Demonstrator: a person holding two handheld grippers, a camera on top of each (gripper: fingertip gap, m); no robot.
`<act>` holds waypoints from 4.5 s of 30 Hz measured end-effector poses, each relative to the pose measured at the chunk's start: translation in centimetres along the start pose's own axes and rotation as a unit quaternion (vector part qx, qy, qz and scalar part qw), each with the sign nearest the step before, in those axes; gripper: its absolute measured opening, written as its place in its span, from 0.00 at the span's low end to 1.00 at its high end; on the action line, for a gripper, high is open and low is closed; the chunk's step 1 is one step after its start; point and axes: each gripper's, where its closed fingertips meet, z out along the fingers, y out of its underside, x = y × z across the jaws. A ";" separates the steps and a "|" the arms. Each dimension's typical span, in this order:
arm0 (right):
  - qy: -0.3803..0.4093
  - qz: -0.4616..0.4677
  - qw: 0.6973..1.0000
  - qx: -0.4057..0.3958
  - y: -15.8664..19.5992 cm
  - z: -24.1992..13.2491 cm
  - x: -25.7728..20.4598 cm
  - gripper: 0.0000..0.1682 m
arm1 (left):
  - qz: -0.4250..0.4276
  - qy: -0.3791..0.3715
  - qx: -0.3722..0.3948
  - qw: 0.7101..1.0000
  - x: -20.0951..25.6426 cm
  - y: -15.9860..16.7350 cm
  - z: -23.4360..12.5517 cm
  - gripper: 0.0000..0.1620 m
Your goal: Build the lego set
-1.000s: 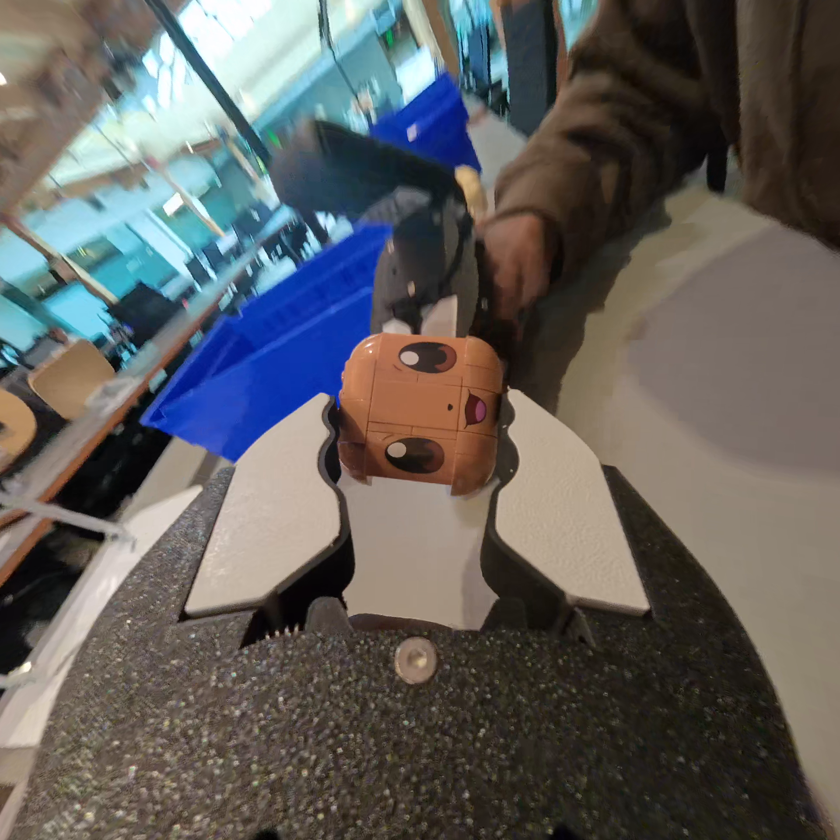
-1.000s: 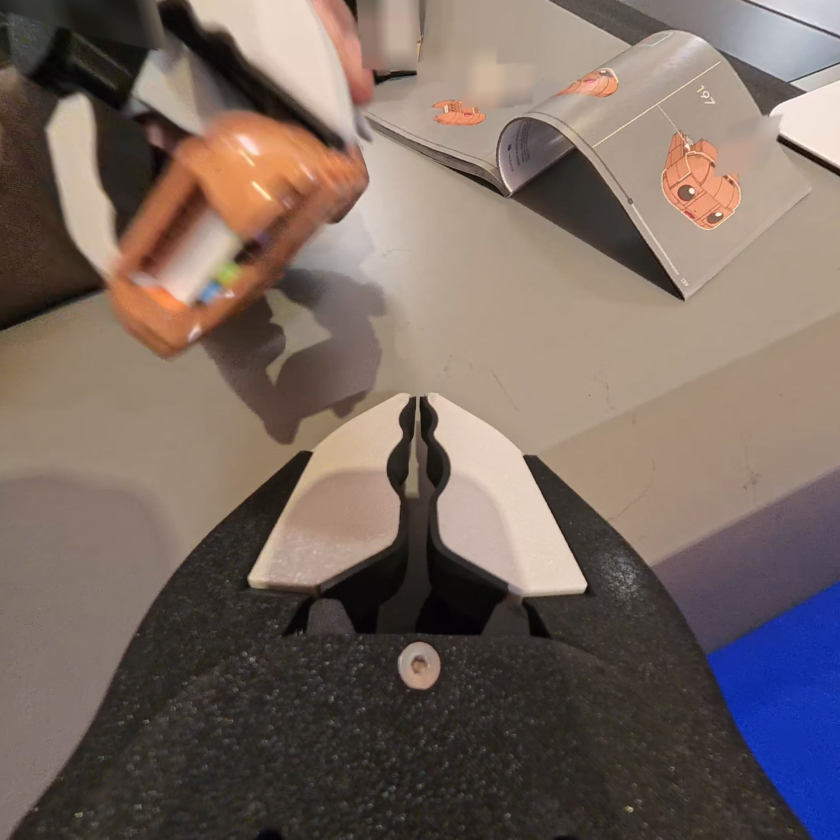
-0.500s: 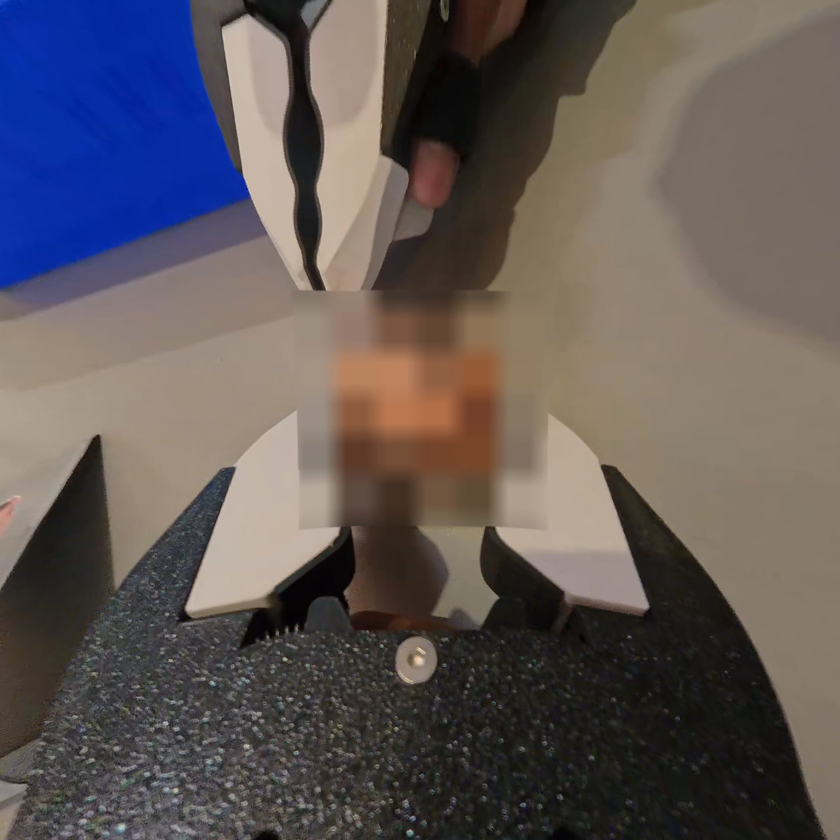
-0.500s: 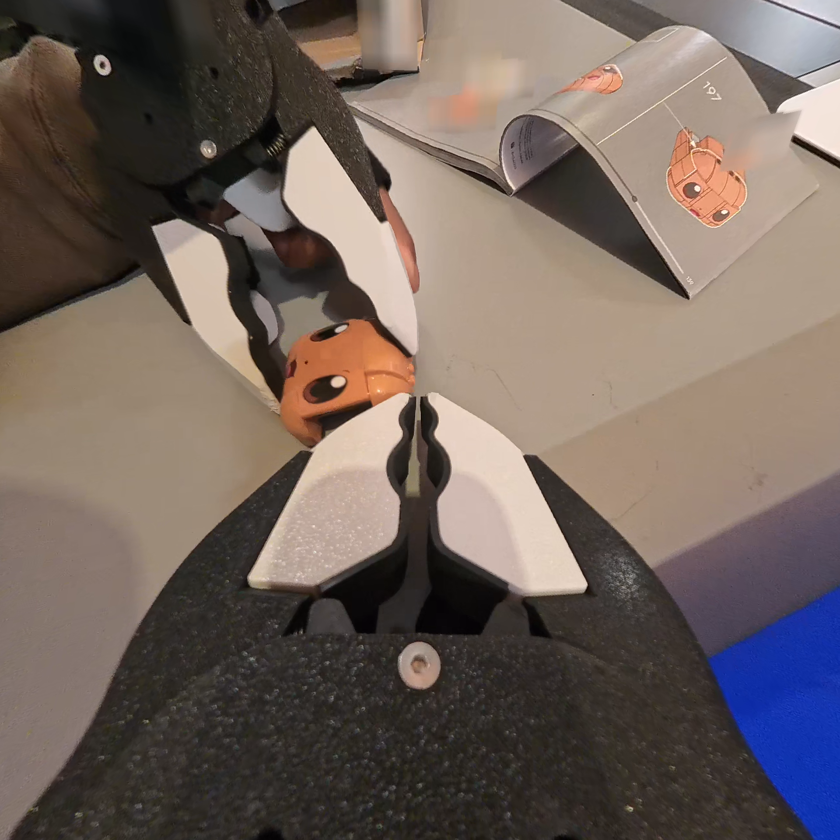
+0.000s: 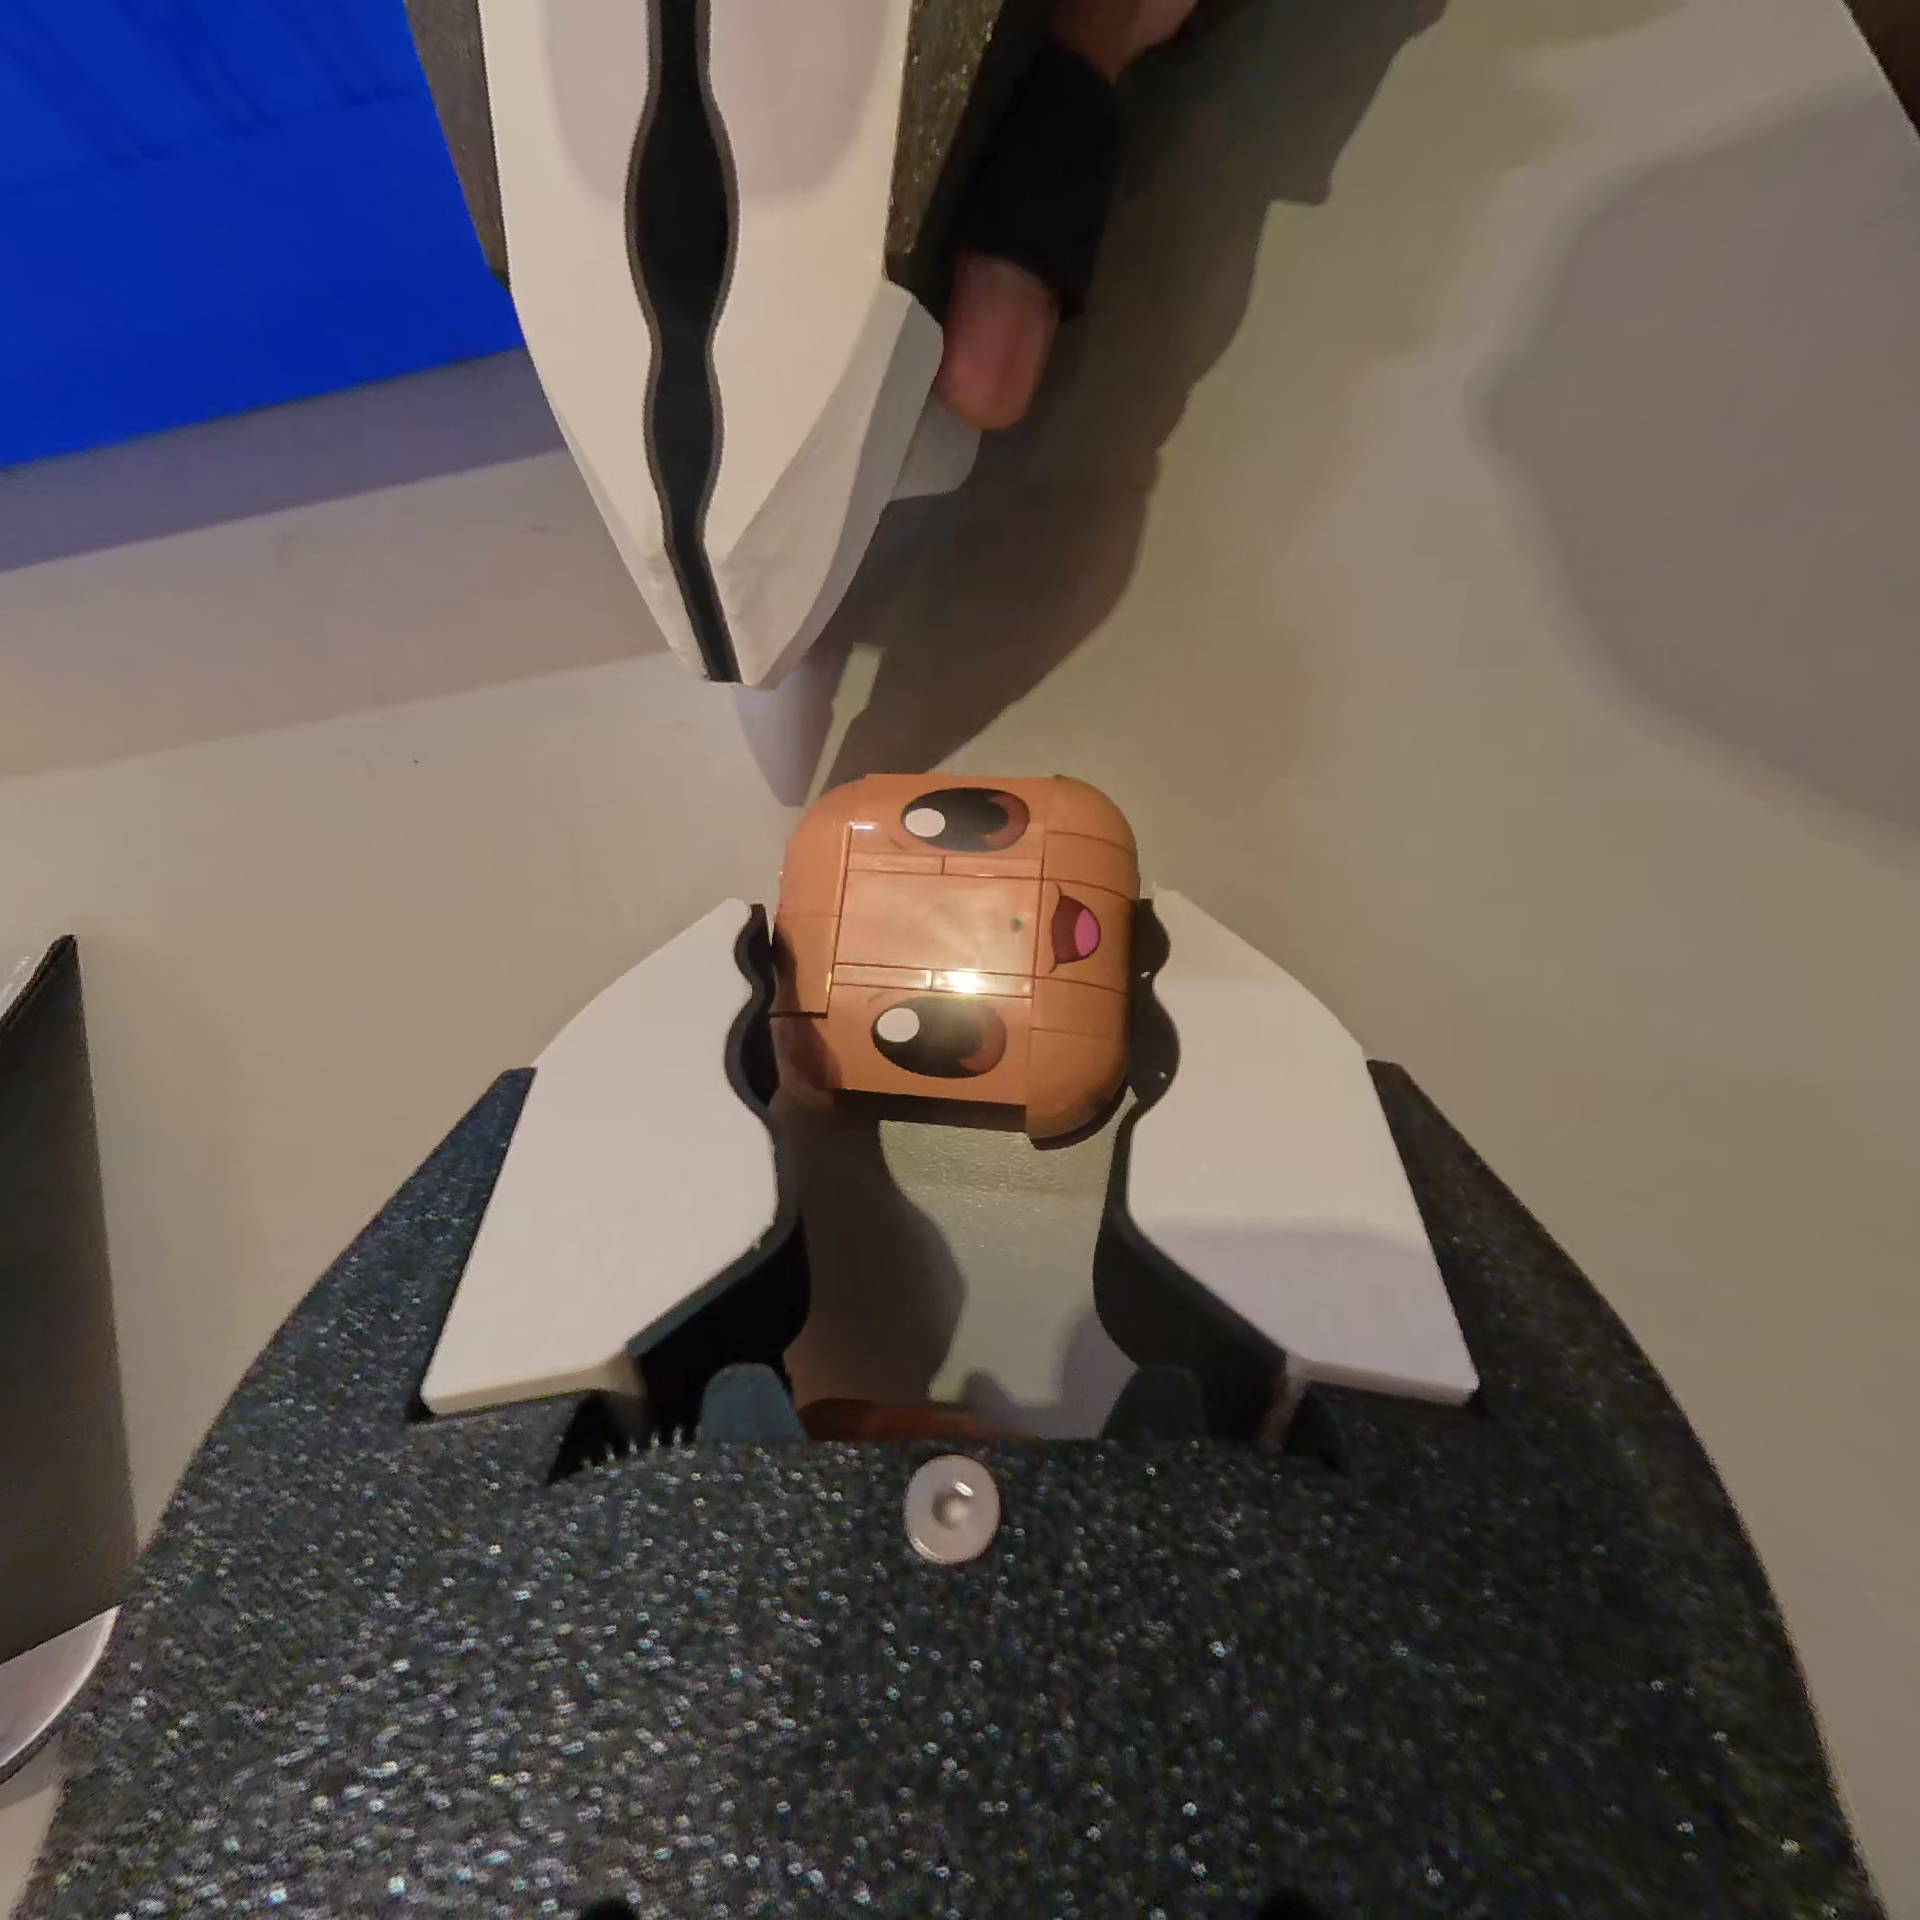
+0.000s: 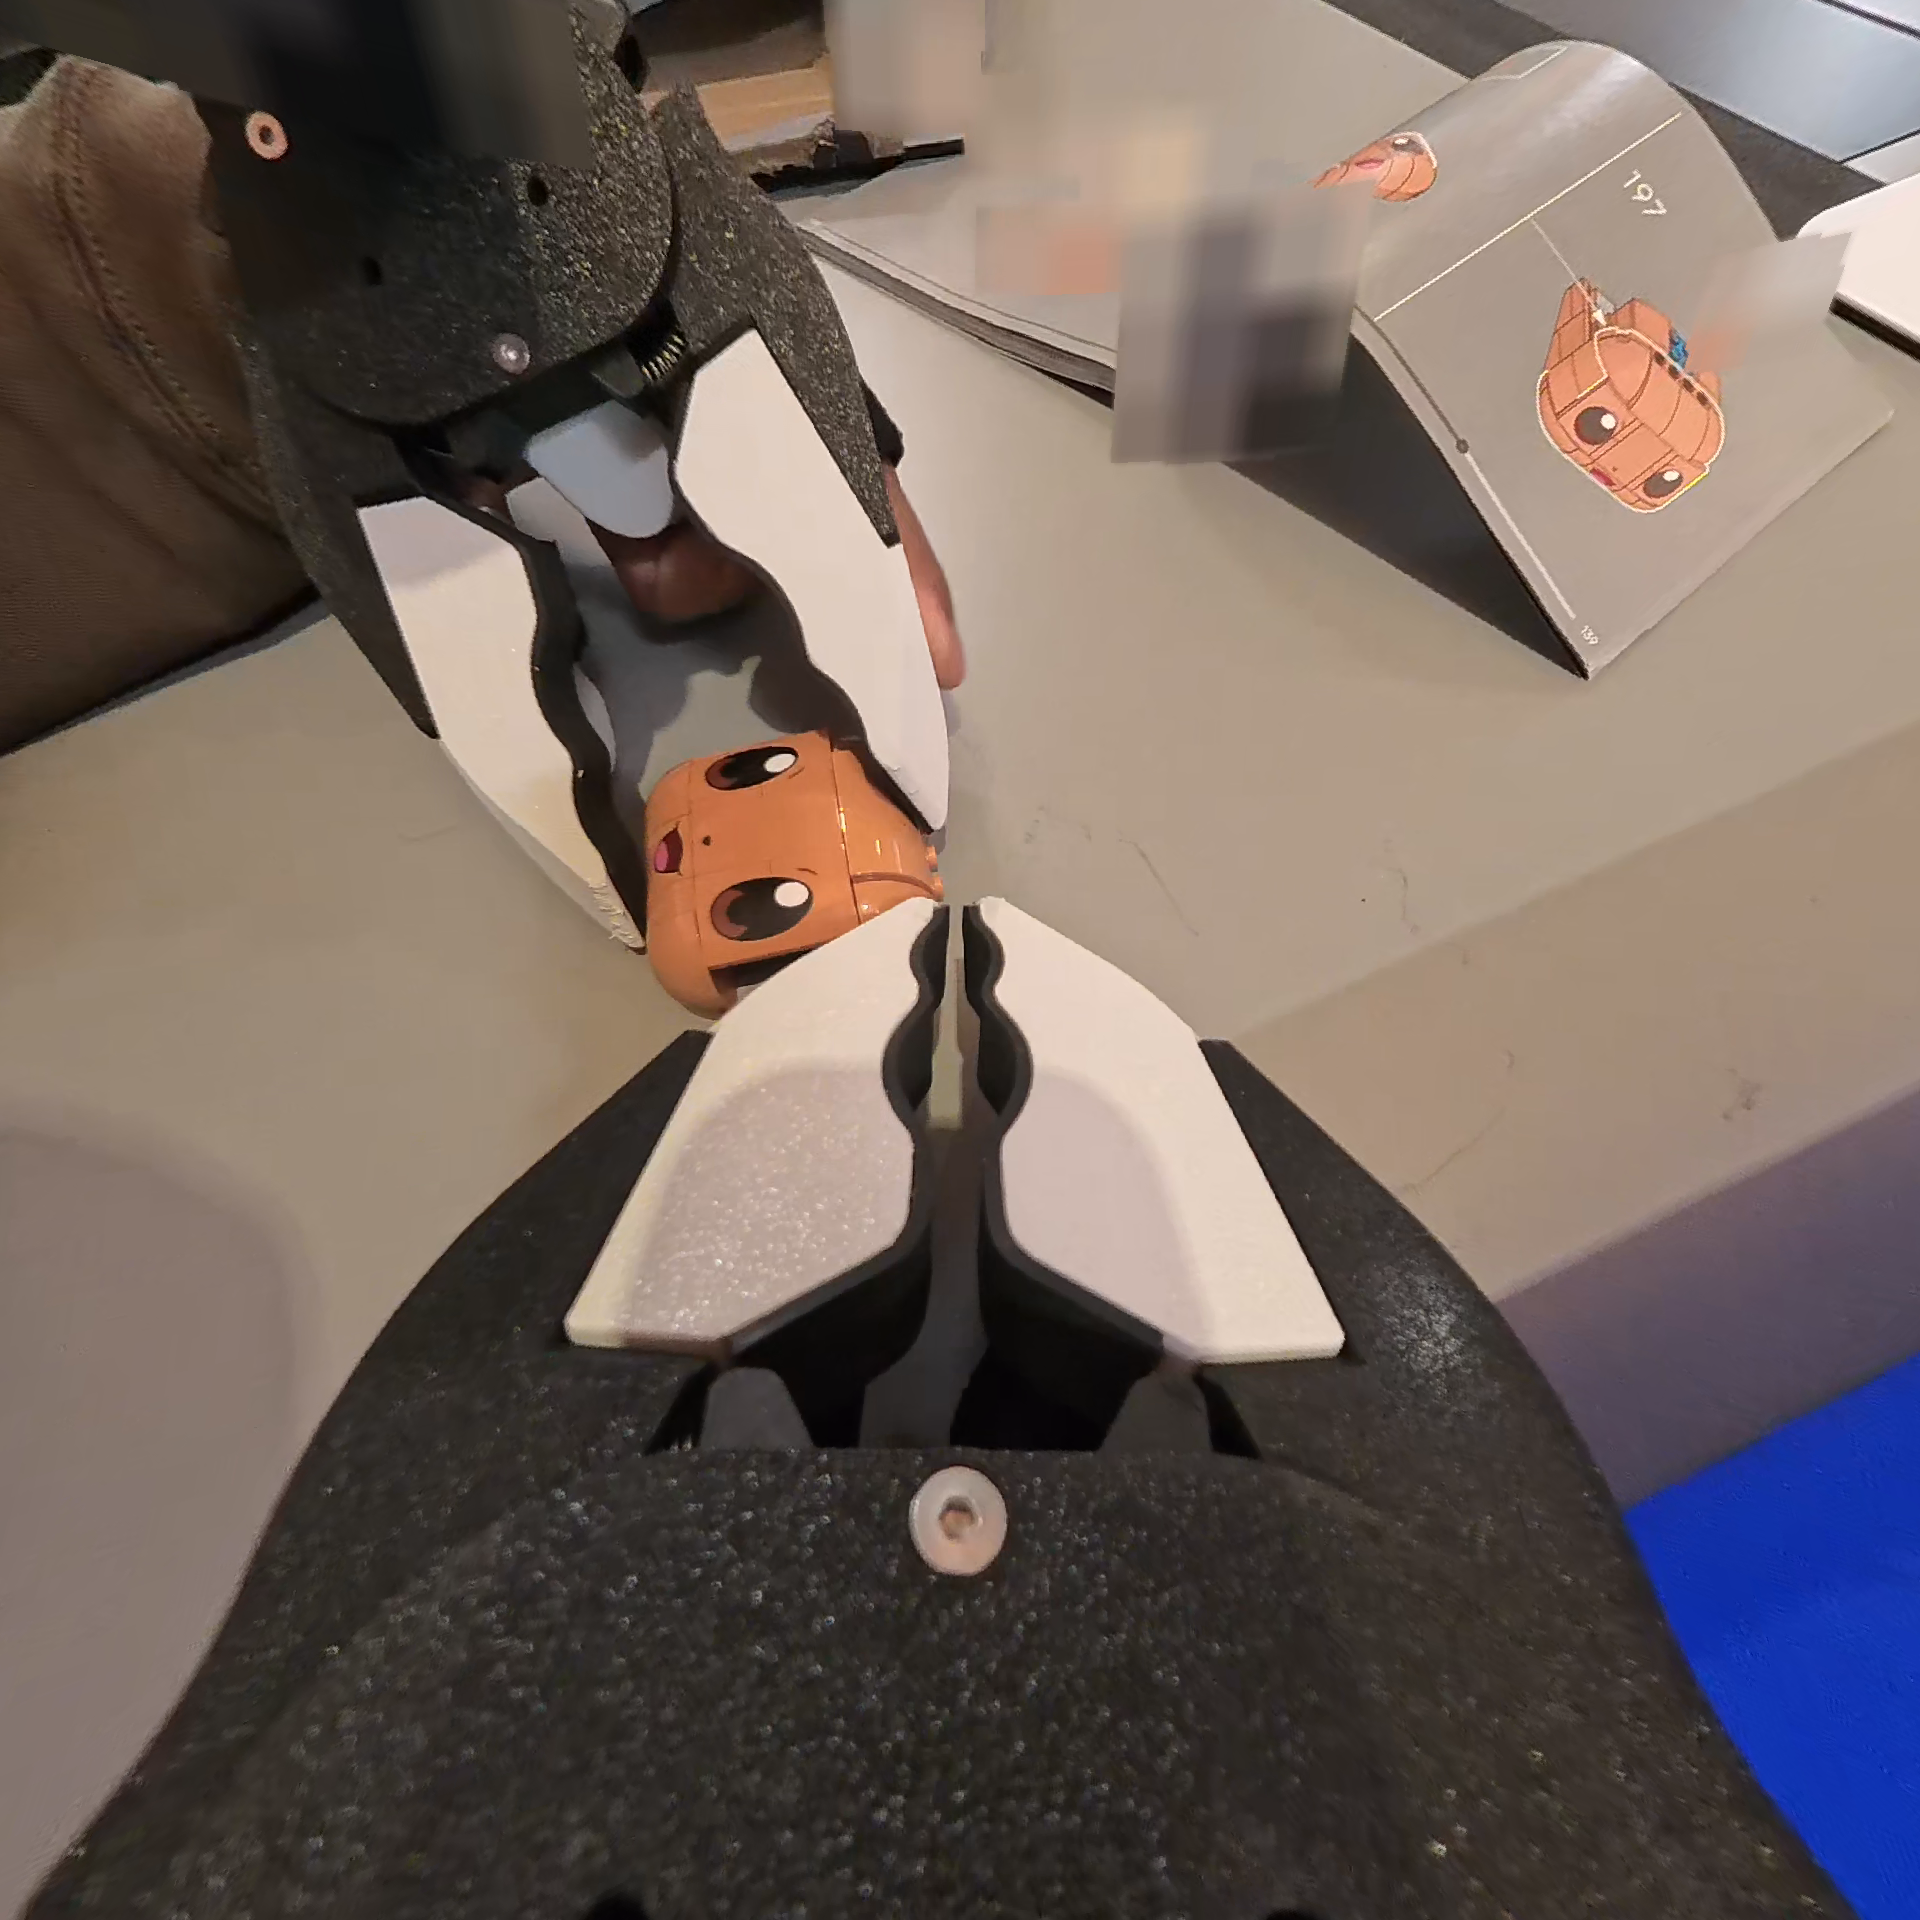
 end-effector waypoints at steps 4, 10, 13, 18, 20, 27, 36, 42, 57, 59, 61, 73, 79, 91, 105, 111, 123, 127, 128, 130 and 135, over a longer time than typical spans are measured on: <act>-0.001 -0.001 1.000 -0.001 0.0 0.0 0.0 0.02 | -0.017 0.018 0.033 0.999 0.3 -0.9 -0.4 0.41; -0.002 0.000 1.000 -0.001 0.0 0.0 -0.1 0.02 | -0.038 0.016 0.102 0.994 -0.3 -2.8 -1.5 0.42; -0.002 0.000 1.000 -0.001 0.0 0.0 -0.1 0.02 | -0.056 0.000 0.144 0.988 -1.2 -3.7 -2.3 0.42; -0.003 0.001 1.000 -0.003 0.1 0.1 -0.1 0.02 | -0.075 -0.024 0.181 0.980 -2.3 -4.5 -3.1 0.40; -0.003 0.001 1.000 -0.004 0.1 0.1 -0.1 0.02 | -0.076 -0.028 0.184 0.980 -2.5 -4.5 -3.1 0.40; -0.004 0.001 1.000 -0.005 0.1 0.1 -0.2 0.02 | -0.074 -0.013 0.176 0.982 -2.1 -4.0 -2.5 0.38; -0.004 -0.002 1.000 -0.004 0.1 0.1 -0.3 0.02 | -0.068 -0.005 0.170 0.983 -1.8 -3.8 -2.3 0.36; -0.044 -0.010 0.998 0.031 -1.8 -1.1 -2.3 0.07 | -0.075 -0.005 0.173 0.982 -1.9 -3.8 -2.4 0.35; 0.050 -0.145 0.958 -0.243 1.9 -13.9 14.8 0.08 | -0.086 -0.002 0.182 0.979 -2.1 -3.9 -2.7 0.34; 0.019 -0.168 0.944 -0.285 3.6 -12.6 14.7 0.09 | -0.085 -0.002 0.181 0.980 -2.1 -3.8 -2.6 0.34; -0.017 -0.181 0.936 -0.301 4.6 -11.3 14.1 0.09 | -0.085 -0.001 0.181 0.980 -2.1 -3.8 -2.6 0.34; -0.083 -0.164 0.931 -0.316 6.9 -9.2 13.6 0.09 | -0.090 0.004 0.184 0.979 -2.1 -3.9 -2.7 0.34; -0.091 -0.163 0.929 -0.320 7.1 -8.6 13.5 0.11 | -0.091 0.004 0.185 0.979 -2.1 -3.9 -2.7 0.34; -0.044 -0.122 0.953 -0.274 4.7 -10.0 13.0 0.03 | -0.091 0.004 0.185 0.978 -2.1 -3.9 -2.8 0.33; 0.026 0.013 0.998 -0.060 3.4 -8.4 -1.9 0.03 | -0.093 0.002 0.180 0.979 -2.2 -3.8 -2.6 0.33; 0.008 0.003 0.995 -0.098 5.1 -7.1 -2.8 0.19 | -0.092 -0.003 0.179 0.980 -2.2 -3.8 -2.6 0.33; -0.026 -0.266 0.928 -0.258 3.3 -11.8 11.1 0.10 | -0.093 0.002 0.179 0.979 -2.2 -3.7 -2.6 0.33; -0.093 -0.326 0.890 -0.303 5.0 -9.5 12.6 0.08 | -0.096 0.004 0.180 0.979 -2.2 -3.7 -2.7 0.33; -0.104 -0.334 0.887 -0.301 5.0 -9.1 12.7 0.08 | -0.096 0.005 0.181 0.979 -2.2 -3.7 -2.7 0.33; -0.126 -0.346 0.883 -0.292 5.0 -8.4 13.0 0.07 | -0.099 0.008 0.184 0.978 -2.2 -3.8 -2.8 0.33; -0.149 -0.369 0.867 -0.300 6.0 -7.4 13.8 0.07 | -0.103 0.012 0.188 0.977 -2.2 -3.8 -2.9 0.33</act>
